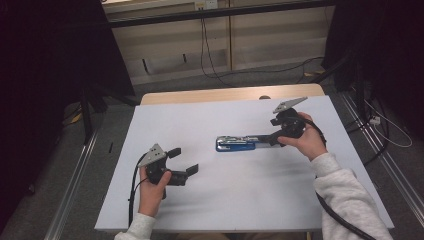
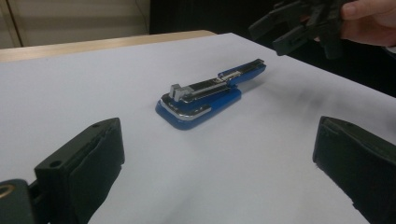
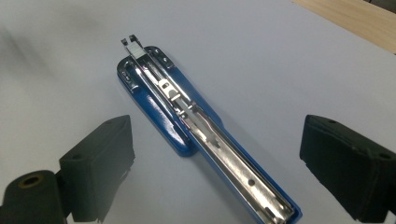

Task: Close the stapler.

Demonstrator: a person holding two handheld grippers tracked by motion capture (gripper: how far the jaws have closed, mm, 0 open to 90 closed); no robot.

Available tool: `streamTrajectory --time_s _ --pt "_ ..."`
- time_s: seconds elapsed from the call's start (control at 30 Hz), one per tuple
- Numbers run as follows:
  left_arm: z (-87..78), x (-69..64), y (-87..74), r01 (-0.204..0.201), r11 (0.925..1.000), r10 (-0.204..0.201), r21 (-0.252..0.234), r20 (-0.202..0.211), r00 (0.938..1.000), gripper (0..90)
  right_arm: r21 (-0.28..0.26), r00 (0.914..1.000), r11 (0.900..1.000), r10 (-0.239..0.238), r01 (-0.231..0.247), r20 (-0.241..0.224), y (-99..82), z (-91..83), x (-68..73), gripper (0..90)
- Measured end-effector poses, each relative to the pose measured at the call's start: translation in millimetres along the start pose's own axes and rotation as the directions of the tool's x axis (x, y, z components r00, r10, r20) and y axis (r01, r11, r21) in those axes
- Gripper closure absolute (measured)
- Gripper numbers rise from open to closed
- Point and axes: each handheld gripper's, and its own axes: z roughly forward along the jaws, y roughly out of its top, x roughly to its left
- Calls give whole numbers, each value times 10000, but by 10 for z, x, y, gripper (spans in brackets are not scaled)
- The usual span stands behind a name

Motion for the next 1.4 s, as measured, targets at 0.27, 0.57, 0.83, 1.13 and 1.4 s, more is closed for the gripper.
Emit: streamTrajectory --time_s 0.27,0.57,0.83,1.13,1.4 --pt "219 17 68 -12 9997 17 250 -234 9997 33 -333 9982 9985 455 -442 388 -152 -129 -52 98" --pt "442 44 129 -2 9973 40 735 -511 9987 113 -664 9943 9954 738 -688 767 -275 -286 -139 136" --pt "573 82 161 283 9938 -198 1072 -798 9966 345 -749 9892 9933 957 -877 1109 -387 -352 -198 267" --pt "712 105 172 241 9890 -122 1458 -824 9965 578 -873 9845 9923 997 -877 1444 -465 -397 -189 485" --pt "835 166 147 421 9805 -215 1921 -1078 9939 799 -338 9779 9970 743 -690 1952 -570 -329 -191 818"
